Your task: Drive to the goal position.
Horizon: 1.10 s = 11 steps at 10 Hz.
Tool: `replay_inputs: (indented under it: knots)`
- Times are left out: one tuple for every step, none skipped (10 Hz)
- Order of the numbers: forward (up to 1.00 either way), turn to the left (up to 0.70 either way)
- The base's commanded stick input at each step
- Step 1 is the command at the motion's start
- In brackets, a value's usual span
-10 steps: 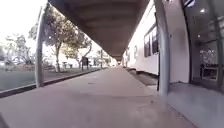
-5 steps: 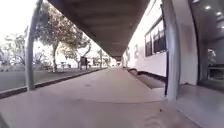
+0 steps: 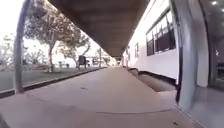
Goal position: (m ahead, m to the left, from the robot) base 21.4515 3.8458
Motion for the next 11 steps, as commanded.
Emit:
replay_inputs:
  knots:
    - [0.70,0.00]
    - [0.70,0.00]
    - [0.70,0.00]
    - [0.70,0.00]
    - [0.70,0.00]
    - [0.70,0.00]
    - [0.70,0.00]
    - [0.70,0.00]
    - [0.70,0.00]
    - [0.70,0.00]
    - [0.70,0.00]
